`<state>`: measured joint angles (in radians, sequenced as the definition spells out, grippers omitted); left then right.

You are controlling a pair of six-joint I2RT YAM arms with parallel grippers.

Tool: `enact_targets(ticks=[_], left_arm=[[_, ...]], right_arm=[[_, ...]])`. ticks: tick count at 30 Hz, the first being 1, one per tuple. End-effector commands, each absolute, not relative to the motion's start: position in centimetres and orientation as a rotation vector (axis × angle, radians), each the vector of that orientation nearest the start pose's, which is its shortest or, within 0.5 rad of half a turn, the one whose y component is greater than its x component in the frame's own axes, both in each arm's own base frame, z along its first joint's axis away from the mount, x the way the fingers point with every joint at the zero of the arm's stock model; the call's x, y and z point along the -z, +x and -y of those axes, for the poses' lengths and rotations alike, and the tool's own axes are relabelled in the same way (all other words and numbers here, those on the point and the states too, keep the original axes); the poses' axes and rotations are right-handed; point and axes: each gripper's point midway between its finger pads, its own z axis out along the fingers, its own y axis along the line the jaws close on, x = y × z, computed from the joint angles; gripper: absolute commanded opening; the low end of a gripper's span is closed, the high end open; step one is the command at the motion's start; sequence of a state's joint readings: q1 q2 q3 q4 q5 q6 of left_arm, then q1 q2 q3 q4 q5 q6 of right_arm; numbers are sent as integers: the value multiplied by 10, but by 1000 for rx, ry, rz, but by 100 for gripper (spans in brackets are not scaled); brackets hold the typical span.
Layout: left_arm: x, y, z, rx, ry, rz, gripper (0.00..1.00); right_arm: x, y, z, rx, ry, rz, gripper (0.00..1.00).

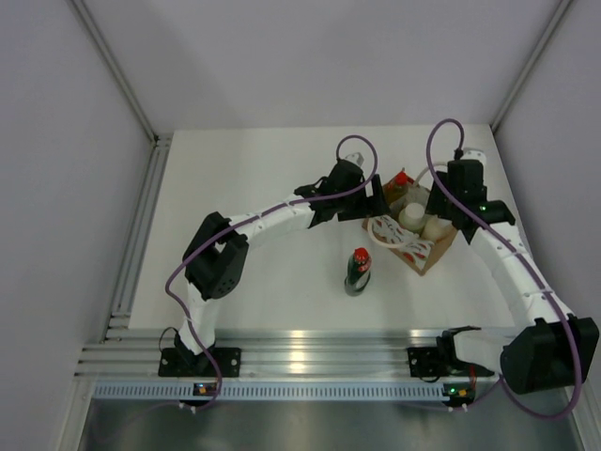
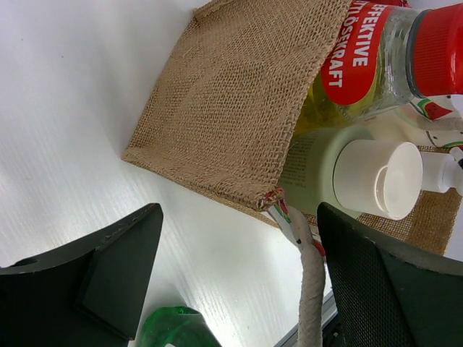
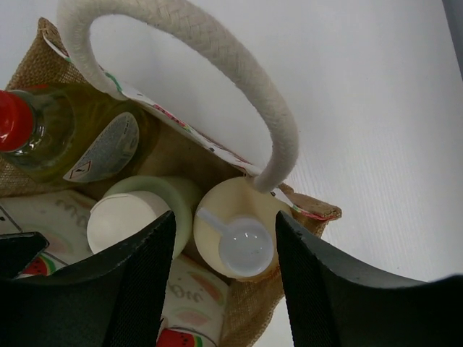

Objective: Take the personal care products out of the canvas bag

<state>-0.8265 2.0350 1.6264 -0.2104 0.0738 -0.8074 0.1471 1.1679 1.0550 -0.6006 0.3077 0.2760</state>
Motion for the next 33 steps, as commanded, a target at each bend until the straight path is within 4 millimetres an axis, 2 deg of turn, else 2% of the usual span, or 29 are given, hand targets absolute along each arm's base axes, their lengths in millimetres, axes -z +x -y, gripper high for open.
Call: enact_targets(ticks=[1, 11, 16, 21, 30, 33], left_arm=[[-174, 355, 453, 1005, 110, -2286, 92], [-170, 355, 455, 1012, 109, -2298, 92], [-170, 355, 457, 1021, 113, -2299, 92], [-171, 355, 457, 1021, 113, -2295, 92], [-168, 355, 455, 1011, 112, -2301, 92], [-167, 355, 456, 1014, 110, -2304, 92]], right_arm=[[-192, 324, -3, 135, 276, -2269, 56], [-175, 317, 3, 193, 231, -2318, 57], [-161, 319, 12, 231, 241, -2359, 54], [-149, 325, 11, 221, 242, -2363, 52], [-143, 326, 6, 178, 265, -2341, 38], [-139, 325, 6, 178, 269, -2344, 28]])
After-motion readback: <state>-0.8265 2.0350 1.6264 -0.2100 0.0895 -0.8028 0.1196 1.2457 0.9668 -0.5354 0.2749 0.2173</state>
